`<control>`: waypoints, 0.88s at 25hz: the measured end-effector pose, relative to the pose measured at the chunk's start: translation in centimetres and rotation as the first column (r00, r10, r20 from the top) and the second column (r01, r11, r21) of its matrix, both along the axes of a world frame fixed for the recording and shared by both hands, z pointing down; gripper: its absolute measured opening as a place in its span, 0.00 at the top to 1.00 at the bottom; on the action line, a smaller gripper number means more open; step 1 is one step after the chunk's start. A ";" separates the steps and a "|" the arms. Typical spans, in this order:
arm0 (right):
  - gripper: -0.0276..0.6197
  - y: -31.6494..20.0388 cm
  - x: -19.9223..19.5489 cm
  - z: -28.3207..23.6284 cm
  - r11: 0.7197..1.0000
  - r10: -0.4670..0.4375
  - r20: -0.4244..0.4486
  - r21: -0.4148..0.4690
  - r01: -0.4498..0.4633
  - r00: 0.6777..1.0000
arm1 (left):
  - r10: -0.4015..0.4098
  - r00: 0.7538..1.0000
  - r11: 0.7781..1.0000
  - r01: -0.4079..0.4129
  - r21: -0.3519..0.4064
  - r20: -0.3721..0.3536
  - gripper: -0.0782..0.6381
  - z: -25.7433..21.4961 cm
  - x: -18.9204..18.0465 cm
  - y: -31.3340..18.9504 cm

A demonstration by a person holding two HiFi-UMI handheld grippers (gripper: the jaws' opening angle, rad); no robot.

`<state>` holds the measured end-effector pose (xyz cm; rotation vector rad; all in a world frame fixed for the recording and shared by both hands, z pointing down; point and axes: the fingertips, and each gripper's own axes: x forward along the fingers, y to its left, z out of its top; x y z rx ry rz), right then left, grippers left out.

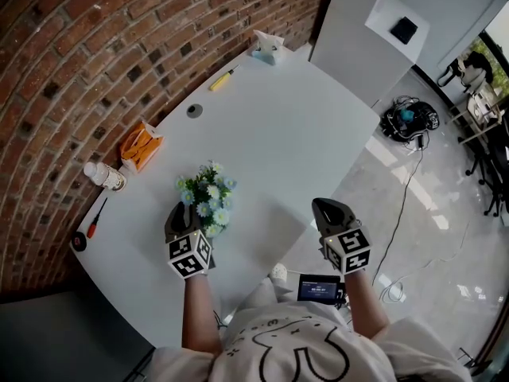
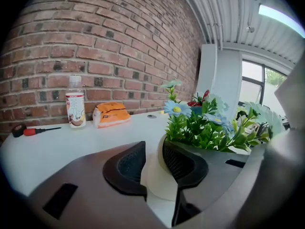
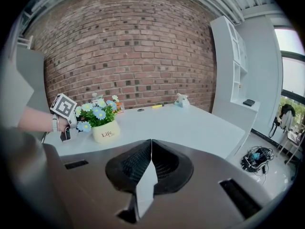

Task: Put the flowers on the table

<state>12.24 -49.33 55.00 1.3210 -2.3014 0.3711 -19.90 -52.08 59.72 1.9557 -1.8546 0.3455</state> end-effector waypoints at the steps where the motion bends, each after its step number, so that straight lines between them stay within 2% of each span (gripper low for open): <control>1: 0.93 0.0 -0.1 -0.2 1.000 -0.004 0.001 0.005 0.004 1.000 | 0.000 1.000 1.000 0.000 0.000 -0.001 0.73 -0.1 0.0 0.1; 7: 0.93 0.4 -0.2 -1.8 0.999 -0.020 0.003 0.041 0.020 1.000 | -0.014 1.000 1.000 0.014 0.018 0.007 0.73 -1.3 -0.2 1.1; 22: 0.93 1.2 0.4 -8.1 0.982 -0.062 0.025 0.179 0.057 0.998 | -0.094 0.996 0.986 0.094 0.135 -0.004 0.77 -7.0 -1.1 4.4</control>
